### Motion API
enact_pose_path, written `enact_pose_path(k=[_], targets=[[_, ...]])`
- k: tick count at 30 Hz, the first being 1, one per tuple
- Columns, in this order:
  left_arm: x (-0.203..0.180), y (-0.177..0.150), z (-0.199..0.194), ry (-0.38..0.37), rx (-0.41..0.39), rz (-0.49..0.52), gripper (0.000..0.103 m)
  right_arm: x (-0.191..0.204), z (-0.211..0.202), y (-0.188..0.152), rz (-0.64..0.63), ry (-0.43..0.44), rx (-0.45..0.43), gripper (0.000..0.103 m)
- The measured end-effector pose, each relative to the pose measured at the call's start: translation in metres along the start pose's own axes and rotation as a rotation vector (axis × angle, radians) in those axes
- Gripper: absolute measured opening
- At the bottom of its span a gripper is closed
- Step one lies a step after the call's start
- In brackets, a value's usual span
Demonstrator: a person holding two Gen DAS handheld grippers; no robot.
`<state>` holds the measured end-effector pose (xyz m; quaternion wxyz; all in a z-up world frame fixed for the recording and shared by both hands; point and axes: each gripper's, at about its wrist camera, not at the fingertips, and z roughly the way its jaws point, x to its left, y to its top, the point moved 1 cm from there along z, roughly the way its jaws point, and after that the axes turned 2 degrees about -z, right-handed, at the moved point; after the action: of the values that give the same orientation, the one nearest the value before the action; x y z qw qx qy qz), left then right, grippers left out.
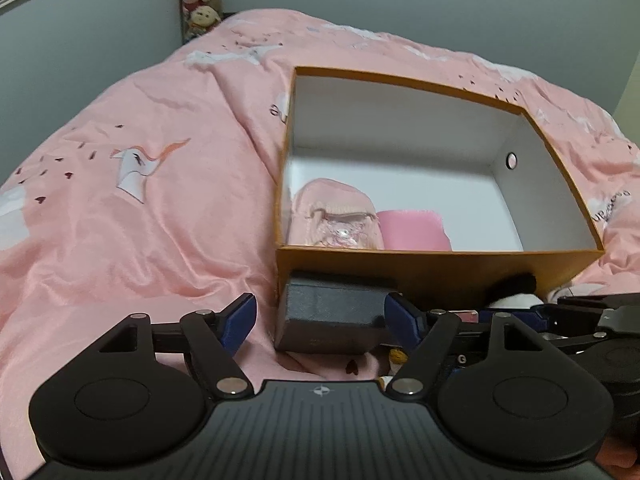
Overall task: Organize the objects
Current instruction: 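Grasp the dark grey box with the left tool while the right tool grasps the red card deck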
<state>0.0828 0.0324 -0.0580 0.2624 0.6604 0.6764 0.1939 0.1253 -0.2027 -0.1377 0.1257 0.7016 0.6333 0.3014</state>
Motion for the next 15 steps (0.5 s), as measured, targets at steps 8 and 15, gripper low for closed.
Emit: enact_pose_path(k=[8,15], targets=[[-0.013,0.007,0.011,-0.03,0.061,0.073,0.088,0.003,0.002,-0.001,-0.046,-0.016,0.025,0.062],[-0.019,0.011,0.03,-0.001,0.099,0.09,0.091,0.003,0.005,0.002,-0.039,-0.001,0.028,0.062]])
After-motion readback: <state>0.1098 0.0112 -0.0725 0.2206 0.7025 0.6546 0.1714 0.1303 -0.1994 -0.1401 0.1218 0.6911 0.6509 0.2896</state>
